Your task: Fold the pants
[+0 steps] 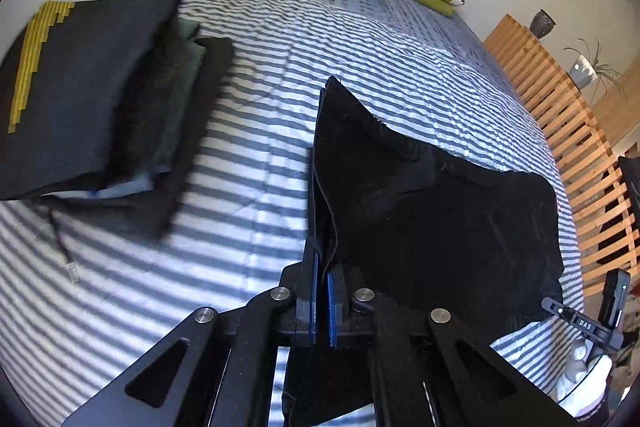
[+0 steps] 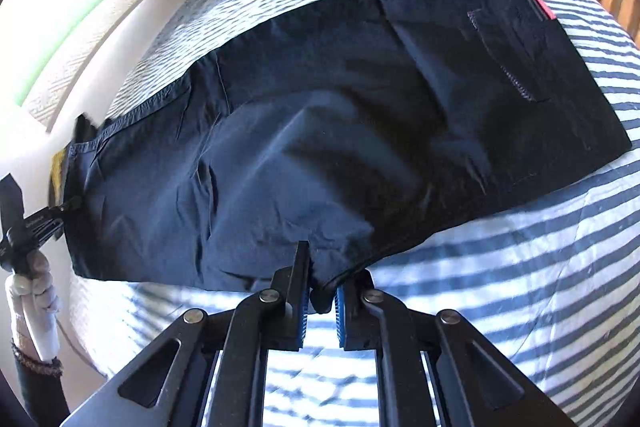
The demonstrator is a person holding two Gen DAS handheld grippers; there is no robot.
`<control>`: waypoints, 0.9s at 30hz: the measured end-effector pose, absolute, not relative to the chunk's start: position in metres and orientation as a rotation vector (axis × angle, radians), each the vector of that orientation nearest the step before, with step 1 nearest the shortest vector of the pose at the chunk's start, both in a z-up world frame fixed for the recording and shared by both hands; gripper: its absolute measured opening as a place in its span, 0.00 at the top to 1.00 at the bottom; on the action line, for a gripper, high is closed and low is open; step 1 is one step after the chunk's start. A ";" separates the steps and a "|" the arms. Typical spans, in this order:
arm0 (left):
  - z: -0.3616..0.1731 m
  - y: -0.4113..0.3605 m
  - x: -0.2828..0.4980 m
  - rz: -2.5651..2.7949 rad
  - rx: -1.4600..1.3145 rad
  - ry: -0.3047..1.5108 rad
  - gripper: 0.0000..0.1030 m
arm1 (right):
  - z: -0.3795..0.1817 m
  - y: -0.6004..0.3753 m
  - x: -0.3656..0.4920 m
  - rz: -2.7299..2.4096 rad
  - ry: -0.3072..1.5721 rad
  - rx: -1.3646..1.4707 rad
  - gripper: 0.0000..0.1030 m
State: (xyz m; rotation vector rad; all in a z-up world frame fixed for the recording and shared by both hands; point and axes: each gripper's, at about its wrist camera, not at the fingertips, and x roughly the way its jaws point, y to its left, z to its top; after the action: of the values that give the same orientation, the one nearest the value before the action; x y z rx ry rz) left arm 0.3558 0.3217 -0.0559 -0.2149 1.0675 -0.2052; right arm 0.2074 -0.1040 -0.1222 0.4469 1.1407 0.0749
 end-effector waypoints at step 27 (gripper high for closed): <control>-0.071 0.169 0.304 -0.494 0.033 1.103 0.63 | -0.132 -0.279 0.194 -0.183 1.108 0.444 0.50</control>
State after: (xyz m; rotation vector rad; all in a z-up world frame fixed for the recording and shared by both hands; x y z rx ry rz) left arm 0.3042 0.1691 -0.0707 0.0326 1.1029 -0.4941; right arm 0.1941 -0.2786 -0.1318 0.4436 1.1080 -0.1828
